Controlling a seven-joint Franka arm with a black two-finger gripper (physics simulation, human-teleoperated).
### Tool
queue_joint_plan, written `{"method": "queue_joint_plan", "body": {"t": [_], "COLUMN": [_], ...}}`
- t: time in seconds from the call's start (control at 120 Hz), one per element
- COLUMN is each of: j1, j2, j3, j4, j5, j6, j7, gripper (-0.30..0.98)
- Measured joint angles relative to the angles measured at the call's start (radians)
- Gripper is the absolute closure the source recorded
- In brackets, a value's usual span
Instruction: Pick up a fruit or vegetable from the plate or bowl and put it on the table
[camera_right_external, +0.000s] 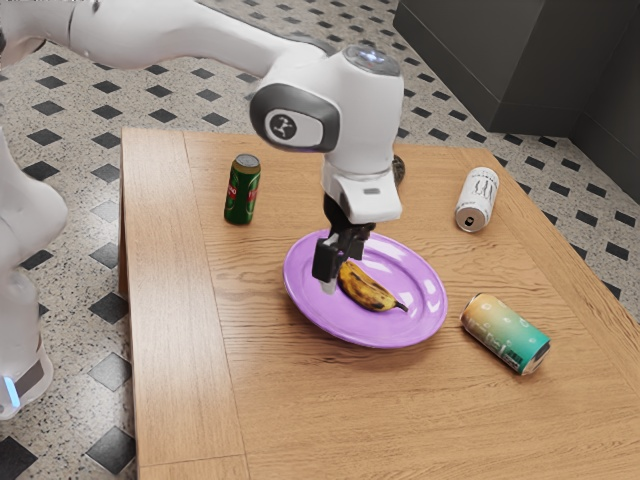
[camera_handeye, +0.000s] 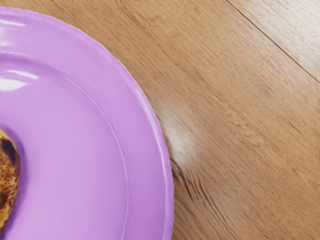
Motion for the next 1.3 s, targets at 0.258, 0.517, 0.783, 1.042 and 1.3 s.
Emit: {"method": "queue_joint_plan", "body": {"t": [0.258,0.517,0.783,1.042,1.3], "j1": [-0.021,-0.126,-0.136,-0.168,-0.212], "j2": [-0.033,-0.018,-0.01,0.07,0.16], "j3": [0.171,0.33,0.433,0.431,0.418], "j4": [-0.011,-0.019,-0.064,-0.07,0.024], "j5": [0.027,0.06,0.058,0.018,-0.03], "j6": [0.01,0.034,0.072,0.11,0.117], "j7": [0.143,0.265,0.383,0.463,0.515], "gripper": [0.0,0.0,0.0,0.0,0.0]}}
